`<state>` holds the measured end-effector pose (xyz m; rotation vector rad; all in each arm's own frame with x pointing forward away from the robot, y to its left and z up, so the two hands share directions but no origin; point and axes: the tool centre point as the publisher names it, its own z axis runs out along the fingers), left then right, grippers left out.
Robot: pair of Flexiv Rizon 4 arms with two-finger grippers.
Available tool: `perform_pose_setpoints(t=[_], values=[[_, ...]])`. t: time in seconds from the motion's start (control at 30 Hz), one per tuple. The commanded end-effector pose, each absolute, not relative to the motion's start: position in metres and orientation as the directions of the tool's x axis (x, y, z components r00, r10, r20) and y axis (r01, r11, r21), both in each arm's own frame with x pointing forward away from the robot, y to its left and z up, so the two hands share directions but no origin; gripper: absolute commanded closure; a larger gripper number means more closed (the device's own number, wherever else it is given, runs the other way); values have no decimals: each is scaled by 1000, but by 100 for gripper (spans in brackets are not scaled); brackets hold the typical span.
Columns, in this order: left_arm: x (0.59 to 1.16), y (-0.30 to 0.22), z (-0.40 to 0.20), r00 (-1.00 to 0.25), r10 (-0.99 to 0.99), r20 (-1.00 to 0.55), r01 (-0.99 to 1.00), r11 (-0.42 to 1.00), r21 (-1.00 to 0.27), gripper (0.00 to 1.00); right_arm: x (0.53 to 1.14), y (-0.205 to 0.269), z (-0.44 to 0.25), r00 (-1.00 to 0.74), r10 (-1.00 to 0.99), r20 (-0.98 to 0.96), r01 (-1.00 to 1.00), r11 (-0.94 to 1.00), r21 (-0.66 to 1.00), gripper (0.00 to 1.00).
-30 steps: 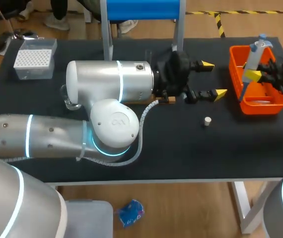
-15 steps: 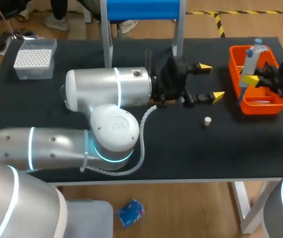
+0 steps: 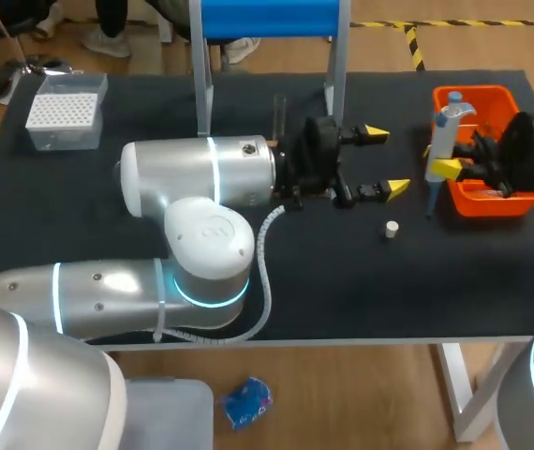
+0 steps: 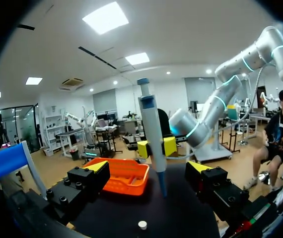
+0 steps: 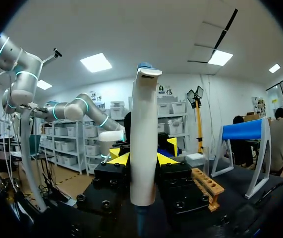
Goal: Invert the test tube, pick up the pipette, mount the tip to pipette, aspirate from beaker and dispense into the tube, eject the tip, return the pipette, and cap with the stopper.
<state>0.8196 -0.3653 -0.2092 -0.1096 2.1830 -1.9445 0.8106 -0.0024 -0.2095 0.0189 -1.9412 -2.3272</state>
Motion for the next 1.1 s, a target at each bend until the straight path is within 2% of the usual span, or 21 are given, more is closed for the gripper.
perform_pose_setpoints(t=[0.03, 1.1], values=[[824, -350, -215, -975, -189, -121, 147, -127, -981, 0, 815, 8, -214, -993, -99, 59, 76, -182, 980, 100], [817, -337, -215, -974, -196, -115, 140, -119, -983, 0, 809, 57, -236, -983, -179, 44, 75, -170, 983, 100]])
